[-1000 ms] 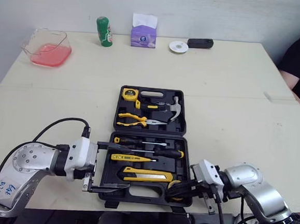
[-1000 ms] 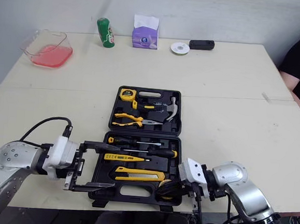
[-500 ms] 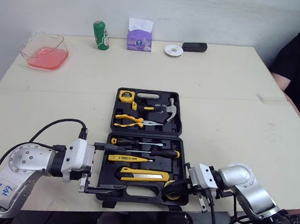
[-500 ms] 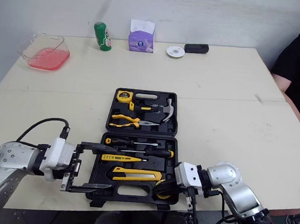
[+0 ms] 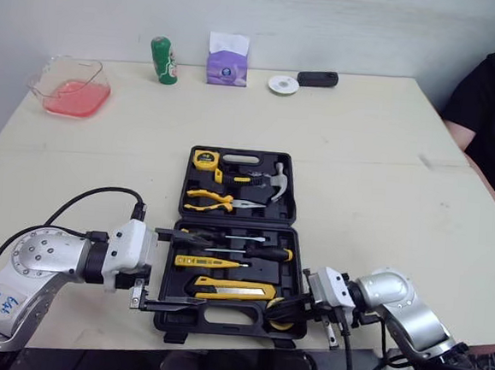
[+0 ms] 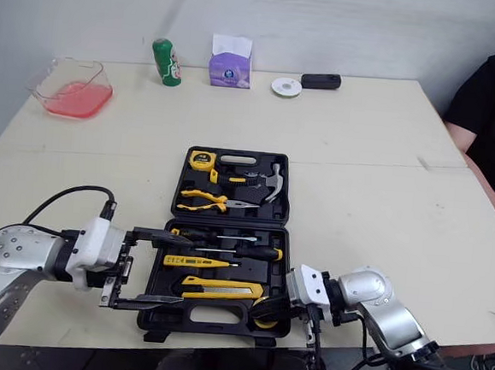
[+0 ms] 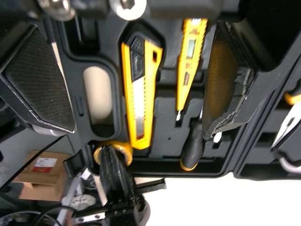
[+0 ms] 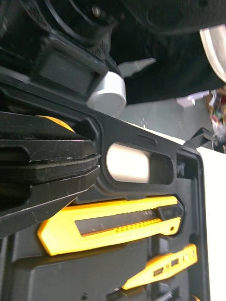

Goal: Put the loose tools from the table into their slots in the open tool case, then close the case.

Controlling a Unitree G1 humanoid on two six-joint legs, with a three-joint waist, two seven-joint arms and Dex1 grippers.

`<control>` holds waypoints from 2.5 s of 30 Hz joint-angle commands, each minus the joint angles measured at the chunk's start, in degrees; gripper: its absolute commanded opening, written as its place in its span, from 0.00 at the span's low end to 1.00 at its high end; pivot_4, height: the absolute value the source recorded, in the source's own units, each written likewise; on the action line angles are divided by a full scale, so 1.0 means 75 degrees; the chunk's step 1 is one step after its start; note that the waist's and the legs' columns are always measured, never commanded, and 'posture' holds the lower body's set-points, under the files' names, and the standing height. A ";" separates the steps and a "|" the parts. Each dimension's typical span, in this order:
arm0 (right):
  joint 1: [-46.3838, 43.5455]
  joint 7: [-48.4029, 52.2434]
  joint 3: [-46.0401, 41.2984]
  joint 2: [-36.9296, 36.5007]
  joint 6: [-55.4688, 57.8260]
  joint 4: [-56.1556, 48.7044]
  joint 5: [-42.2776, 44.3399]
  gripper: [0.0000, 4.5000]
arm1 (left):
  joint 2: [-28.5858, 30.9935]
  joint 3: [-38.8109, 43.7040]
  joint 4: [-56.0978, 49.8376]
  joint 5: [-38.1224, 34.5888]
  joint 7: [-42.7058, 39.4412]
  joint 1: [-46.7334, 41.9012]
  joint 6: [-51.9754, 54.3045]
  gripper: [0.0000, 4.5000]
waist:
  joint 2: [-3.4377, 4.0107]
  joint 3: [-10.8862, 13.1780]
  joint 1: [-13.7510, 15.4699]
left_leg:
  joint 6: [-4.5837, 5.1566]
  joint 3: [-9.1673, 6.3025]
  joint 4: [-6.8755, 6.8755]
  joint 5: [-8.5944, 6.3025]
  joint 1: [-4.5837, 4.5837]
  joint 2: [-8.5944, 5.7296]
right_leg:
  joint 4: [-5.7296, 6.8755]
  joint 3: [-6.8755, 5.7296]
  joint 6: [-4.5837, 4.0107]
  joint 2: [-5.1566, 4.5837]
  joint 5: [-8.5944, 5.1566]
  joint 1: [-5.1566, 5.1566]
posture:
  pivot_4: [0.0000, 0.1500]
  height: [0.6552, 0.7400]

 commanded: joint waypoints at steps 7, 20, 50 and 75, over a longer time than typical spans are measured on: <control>0.0170 -0.0901 -0.1801 -0.0796 0.2496 -0.1955 0.2087 0.01 | -0.0130 0.0940 0.0099 -0.0277 0.0499 0.0365 0.0232 1.00 | 0.0018 0.0012 0.0135 | 0.0007 0.0027 0.0009 0.0003 -0.0086 0.0001 | 0.0021 -0.0007 0.0003 0.0010 0.0002 -0.0105 | 1.00 1.00; -0.1343 -0.1535 -0.2074 -0.1026 0.0333 0.1926 -0.0866 0.00 | -0.0950 0.1050 0.2385 0.1294 0.2115 -0.0029 -0.0351 0.41 | 0.0024 0.0024 0.0126 | 0.0020 0.0071 0.0001 0.0013 -0.0084 -0.0015 | 0.0024 -0.0014 0.0014 0.0037 0.0013 -0.0126 | 1.00 1.00; -0.2480 -0.1815 -0.1105 0.0475 0.0713 0.2539 -0.2083 0.00 | -0.1885 -0.0576 0.2891 0.2150 0.2697 -0.1088 0.0249 0.01 | 0.0027 0.0025 -0.0041 | 0.0032 0.0078 0.0007 0.0029 -0.0088 -0.0021 | 0.0062 -0.0015 0.0028 0.0021 0.0021 -0.0127 | 1.00 1.00; -0.2973 -0.1838 -0.1532 0.0333 0.2147 0.2680 -0.1851 0.07 | -0.1834 -0.0139 0.2880 0.2052 0.3058 -0.1306 0.1166 0.15 | 0.0027 0.0025 -0.0042 | 0.0037 0.0071 0.0009 0.0032 -0.0090 -0.0029 | 0.0061 -0.0017 0.0029 0.0010 0.0022 -0.0128 | 1.00 1.00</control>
